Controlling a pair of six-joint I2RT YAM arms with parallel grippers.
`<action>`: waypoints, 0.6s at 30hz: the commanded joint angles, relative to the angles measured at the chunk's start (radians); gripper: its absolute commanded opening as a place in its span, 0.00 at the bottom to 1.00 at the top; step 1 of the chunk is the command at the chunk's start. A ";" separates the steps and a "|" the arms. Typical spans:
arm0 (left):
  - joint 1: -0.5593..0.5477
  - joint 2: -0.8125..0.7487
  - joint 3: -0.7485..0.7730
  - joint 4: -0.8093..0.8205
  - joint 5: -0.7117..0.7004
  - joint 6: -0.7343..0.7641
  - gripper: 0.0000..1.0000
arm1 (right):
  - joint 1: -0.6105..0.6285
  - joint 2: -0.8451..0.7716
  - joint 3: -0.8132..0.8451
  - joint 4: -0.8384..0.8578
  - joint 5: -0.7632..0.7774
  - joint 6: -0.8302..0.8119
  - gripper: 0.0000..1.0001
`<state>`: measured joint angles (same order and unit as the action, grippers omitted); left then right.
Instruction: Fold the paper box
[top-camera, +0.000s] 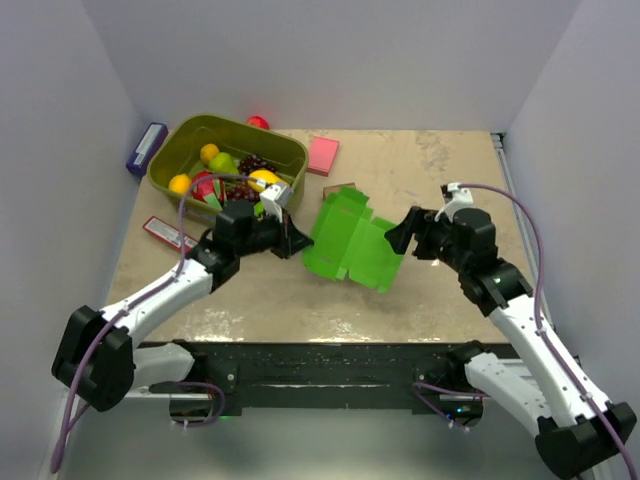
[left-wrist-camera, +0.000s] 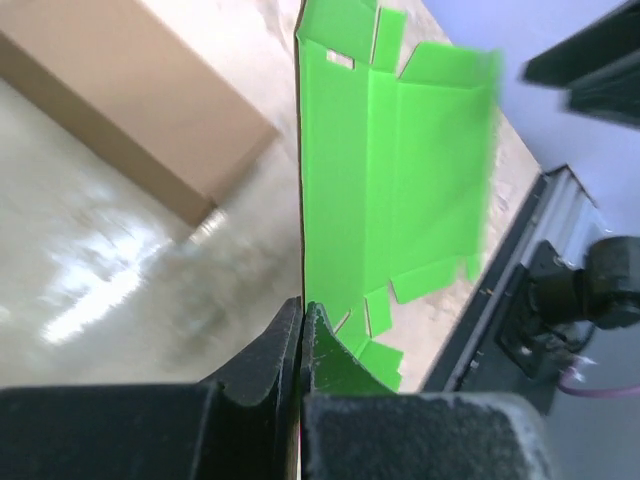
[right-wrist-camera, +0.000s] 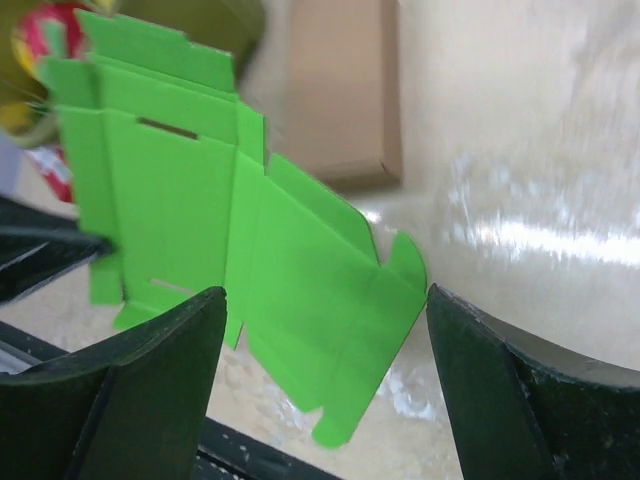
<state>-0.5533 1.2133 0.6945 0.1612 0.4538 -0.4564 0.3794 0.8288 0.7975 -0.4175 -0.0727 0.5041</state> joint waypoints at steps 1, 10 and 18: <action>0.062 0.001 0.251 -0.414 0.095 0.384 0.00 | 0.006 0.033 0.166 0.008 -0.099 -0.189 0.84; 0.066 0.130 0.311 -0.510 0.537 0.562 0.00 | 0.026 0.161 0.391 -0.111 -0.314 -0.420 0.79; 0.066 0.120 0.280 -0.493 0.661 0.550 0.00 | 0.194 0.260 0.424 -0.176 -0.276 -0.533 0.69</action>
<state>-0.4866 1.3590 0.9775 -0.3443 0.9874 0.0731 0.4763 1.0462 1.1763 -0.5404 -0.3538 0.0734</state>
